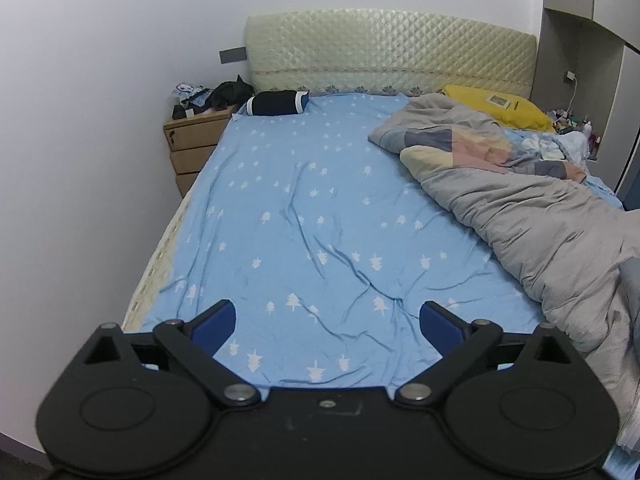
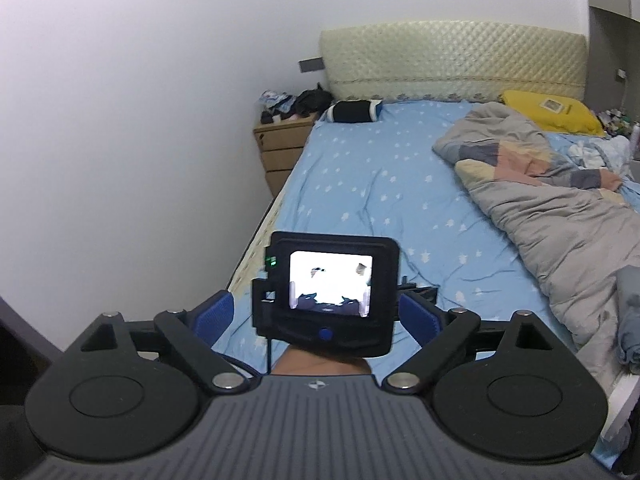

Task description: Fold clothes

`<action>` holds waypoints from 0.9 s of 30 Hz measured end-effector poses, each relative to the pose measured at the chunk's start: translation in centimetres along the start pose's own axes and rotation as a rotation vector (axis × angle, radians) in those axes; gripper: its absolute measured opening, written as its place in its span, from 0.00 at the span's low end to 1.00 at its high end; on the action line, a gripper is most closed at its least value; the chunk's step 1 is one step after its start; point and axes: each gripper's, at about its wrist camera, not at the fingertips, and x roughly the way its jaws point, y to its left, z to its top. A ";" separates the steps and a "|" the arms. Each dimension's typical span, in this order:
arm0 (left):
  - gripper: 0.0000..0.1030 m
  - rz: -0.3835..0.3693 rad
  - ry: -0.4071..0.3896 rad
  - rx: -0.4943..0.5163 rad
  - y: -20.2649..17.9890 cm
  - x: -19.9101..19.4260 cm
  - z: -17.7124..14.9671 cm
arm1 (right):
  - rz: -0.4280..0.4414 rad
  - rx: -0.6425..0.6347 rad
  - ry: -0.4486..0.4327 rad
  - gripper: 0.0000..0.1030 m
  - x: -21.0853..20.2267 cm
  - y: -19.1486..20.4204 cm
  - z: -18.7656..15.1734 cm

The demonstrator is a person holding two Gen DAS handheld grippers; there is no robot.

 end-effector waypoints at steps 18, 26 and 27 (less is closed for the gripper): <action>0.96 0.036 0.032 0.005 3.1 0.4 -0.4 | -0.099 0.089 -0.037 0.89 3.0 -7.2 0.0; 0.96 0.047 0.041 -0.007 5.0 -0.5 -0.5 | -0.164 0.096 -0.021 0.89 7.0 -12.2 -1.0; 0.96 0.047 0.039 -0.013 5.4 -0.7 -0.5 | -0.165 0.101 -0.014 0.89 7.4 -12.7 -1.1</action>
